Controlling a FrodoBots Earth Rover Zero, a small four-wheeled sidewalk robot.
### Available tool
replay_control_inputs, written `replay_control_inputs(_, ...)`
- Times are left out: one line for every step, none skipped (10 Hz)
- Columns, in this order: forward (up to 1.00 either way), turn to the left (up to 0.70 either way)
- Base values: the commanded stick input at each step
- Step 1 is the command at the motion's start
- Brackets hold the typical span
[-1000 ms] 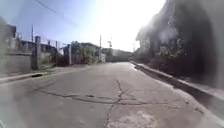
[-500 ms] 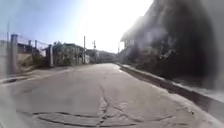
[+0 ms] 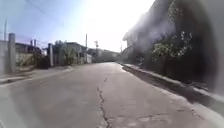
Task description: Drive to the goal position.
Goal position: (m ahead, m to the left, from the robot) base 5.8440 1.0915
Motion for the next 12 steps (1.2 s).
replay_control_inputs(1.0,0.0)
replay_control_inputs(1.0,0.0)
replay_control_inputs(1.0,0.0)
replay_control_inputs(1.0,0.0)
replay_control_inputs(1.0,0.0)
replay_control_inputs(1.0,0.0)
replay_control_inputs(1.0,0.0)
replay_control_inputs(1.0,0.0)
replay_control_inputs(1.0,0.0)
replay_control_inputs(1.0,0.0)
replay_control_inputs(1.0,0.0)
replay_control_inputs(1.0,0.0)
